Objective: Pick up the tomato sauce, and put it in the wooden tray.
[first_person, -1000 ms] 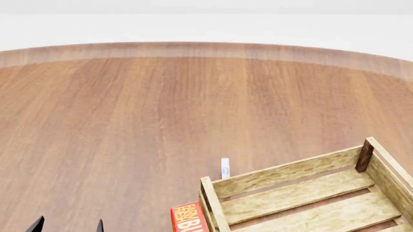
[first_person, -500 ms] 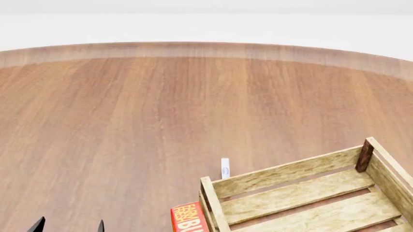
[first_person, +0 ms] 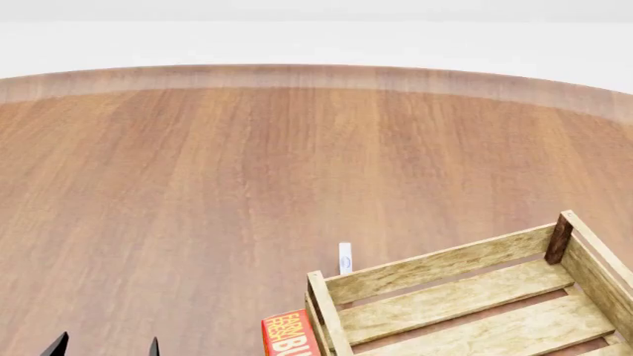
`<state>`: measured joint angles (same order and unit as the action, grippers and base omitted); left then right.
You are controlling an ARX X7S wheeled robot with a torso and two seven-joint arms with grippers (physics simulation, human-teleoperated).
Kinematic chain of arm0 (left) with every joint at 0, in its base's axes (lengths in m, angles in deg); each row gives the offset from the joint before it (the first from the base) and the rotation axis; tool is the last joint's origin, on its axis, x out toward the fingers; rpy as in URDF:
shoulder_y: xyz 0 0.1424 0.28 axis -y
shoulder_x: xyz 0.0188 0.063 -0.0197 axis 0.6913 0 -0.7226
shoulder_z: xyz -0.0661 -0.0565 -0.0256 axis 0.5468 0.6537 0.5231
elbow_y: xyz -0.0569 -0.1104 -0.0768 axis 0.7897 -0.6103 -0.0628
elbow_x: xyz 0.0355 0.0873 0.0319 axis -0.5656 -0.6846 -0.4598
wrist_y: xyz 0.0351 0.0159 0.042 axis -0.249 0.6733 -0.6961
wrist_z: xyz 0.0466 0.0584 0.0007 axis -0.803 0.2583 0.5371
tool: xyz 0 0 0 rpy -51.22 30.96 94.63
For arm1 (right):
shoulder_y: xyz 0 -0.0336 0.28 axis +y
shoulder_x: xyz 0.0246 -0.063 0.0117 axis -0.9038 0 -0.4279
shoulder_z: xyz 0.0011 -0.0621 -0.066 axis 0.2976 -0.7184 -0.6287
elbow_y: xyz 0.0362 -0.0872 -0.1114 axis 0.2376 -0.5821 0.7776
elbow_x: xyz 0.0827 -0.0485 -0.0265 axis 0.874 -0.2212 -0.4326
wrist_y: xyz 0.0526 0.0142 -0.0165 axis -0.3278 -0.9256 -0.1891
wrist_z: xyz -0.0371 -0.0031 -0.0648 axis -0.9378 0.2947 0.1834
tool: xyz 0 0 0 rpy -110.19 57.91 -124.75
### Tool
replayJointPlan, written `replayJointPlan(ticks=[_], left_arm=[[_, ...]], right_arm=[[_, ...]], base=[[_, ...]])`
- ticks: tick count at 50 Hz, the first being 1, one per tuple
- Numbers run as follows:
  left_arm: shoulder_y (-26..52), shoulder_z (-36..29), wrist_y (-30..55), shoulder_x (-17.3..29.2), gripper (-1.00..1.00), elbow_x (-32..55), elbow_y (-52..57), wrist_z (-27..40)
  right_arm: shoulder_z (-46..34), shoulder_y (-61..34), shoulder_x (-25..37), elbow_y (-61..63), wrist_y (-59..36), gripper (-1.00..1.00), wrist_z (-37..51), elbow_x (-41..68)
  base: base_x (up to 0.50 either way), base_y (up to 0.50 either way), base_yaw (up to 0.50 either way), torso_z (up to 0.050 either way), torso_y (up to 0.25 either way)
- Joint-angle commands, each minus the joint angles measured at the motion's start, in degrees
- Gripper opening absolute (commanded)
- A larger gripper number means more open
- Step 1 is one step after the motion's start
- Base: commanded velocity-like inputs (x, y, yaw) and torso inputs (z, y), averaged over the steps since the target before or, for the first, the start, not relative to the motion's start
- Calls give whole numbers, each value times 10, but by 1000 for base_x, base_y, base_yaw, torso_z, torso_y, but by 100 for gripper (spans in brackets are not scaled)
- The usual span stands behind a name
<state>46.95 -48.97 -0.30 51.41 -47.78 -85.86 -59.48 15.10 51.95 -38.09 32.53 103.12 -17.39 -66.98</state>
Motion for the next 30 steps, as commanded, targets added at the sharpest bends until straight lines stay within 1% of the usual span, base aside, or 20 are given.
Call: replayJointPlan(ticks=[1,9,19,30], left_arm=[[-3,0,-7,1,100,8,4,-9],[-3,-3,-8,2,100,10,4,-7],[-1,-6,-9,5,100,12,2,-5],[1,-9,-11,6,100,14,-2,-2]], right_arm=[[-2,-28,-4,-27,-16,100,1,-1],[-7,-52,-3,-42,-34,100,2,-2],[-6,-58,6,-21,-49,100,6,7],[-13,-73,6,-36,-55,100,6,5]], base=[[0,0,0,0,0],[0,0,0,0,0],[0,0,0,0,0],[0,0,0,0,0]])
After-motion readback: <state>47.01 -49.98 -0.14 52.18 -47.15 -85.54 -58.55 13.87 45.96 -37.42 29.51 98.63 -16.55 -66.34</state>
